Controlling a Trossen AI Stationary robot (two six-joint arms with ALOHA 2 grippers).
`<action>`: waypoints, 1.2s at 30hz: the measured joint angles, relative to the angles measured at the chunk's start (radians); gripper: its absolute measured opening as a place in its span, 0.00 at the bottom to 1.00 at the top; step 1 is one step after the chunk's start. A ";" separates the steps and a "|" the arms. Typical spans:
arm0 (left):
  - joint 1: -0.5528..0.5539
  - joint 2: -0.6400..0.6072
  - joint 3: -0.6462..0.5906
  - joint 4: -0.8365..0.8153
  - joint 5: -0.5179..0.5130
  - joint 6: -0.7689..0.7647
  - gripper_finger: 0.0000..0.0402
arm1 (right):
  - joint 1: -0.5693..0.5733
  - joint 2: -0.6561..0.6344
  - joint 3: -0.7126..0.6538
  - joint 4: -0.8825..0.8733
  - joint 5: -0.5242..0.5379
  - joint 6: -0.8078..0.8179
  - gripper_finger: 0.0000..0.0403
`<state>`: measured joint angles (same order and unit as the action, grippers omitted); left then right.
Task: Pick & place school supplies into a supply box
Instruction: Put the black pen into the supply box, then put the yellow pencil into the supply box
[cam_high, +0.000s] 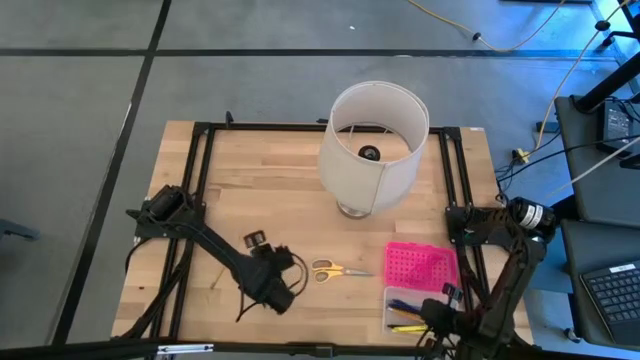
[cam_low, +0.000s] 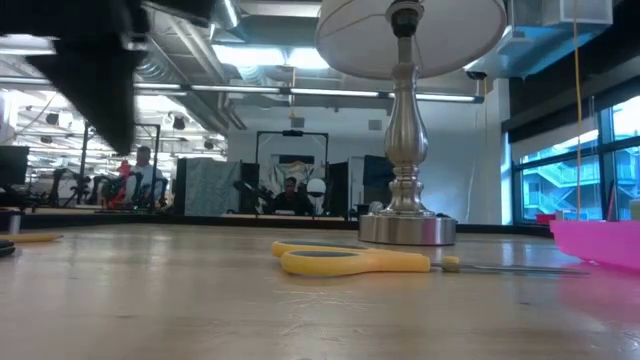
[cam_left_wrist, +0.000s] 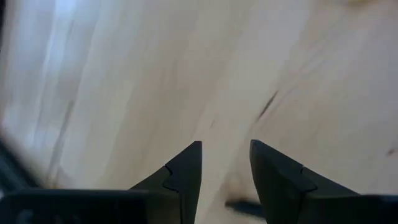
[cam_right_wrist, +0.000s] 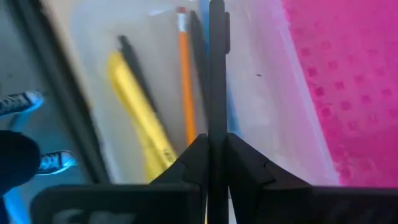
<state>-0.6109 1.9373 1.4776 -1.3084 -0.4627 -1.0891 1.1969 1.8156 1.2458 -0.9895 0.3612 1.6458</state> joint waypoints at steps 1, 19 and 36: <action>-0.010 0.000 -0.001 -0.031 0.000 -0.050 0.32 | 0.000 0.000 -0.013 0.000 -0.006 0.000 0.11; -0.159 -0.267 -0.405 0.129 0.237 -0.653 0.19 | -0.002 0.000 -0.104 0.023 -0.052 -0.008 0.22; -0.226 -0.403 -0.540 0.271 0.359 -0.861 0.17 | -0.002 0.000 -0.104 0.010 -0.051 -0.008 0.40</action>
<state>-0.8371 1.5345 0.9375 -1.0373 -0.1040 -1.9503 1.1946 1.8156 1.1416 -0.9794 0.3103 1.6379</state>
